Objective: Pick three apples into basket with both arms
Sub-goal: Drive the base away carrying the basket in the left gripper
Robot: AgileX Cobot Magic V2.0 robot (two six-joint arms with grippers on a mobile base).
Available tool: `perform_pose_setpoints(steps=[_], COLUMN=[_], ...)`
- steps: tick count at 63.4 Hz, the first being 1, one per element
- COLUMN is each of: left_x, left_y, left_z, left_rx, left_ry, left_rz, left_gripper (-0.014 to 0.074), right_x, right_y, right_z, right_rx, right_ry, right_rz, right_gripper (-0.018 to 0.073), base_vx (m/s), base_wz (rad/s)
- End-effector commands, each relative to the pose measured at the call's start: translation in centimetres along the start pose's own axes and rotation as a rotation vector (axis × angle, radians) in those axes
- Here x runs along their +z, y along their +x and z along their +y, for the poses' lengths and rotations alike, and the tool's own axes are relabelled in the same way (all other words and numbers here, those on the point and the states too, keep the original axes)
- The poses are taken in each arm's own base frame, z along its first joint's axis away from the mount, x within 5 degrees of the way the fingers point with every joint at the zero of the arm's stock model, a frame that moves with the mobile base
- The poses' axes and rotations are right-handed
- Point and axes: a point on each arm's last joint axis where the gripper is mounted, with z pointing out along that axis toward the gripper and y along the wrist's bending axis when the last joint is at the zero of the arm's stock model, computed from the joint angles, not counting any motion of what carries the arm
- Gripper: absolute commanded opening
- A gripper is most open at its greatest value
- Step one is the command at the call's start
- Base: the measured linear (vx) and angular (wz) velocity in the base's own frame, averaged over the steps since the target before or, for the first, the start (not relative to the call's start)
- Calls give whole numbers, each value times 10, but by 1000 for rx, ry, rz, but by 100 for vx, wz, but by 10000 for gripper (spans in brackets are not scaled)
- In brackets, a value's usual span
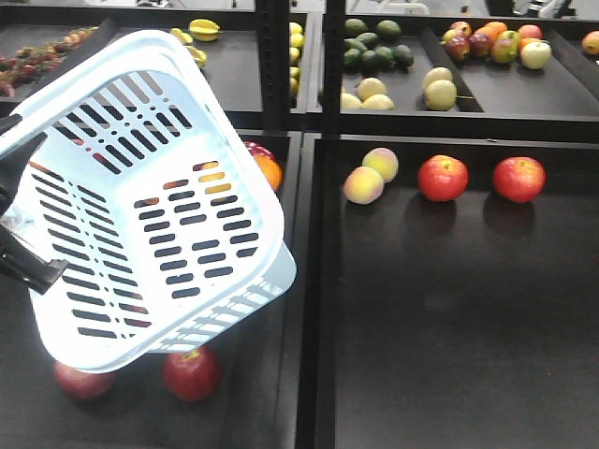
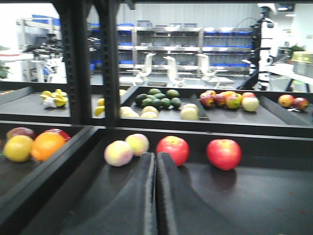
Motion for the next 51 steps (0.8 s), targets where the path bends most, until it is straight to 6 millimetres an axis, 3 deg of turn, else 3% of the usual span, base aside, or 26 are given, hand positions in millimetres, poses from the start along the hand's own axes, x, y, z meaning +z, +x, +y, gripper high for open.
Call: perform_pose_setpoints(steps=[1, 51], left_x=[-4, -4], left_y=[-9, -9], left_z=[11, 11], left_rx=[2, 2], left_ry=[-46, -46], left_rz=[-32, -32], left_gripper=[-8, -8], right_x=[-1, -1], right_y=[-2, -2], right_z=[0, 0], right_rx=[-14, -14], right_ry=[1, 1], right_rz=[-68, -68], right_gripper=[-9, -9], base_vx=[-7, -10], base_wz=[27, 38])
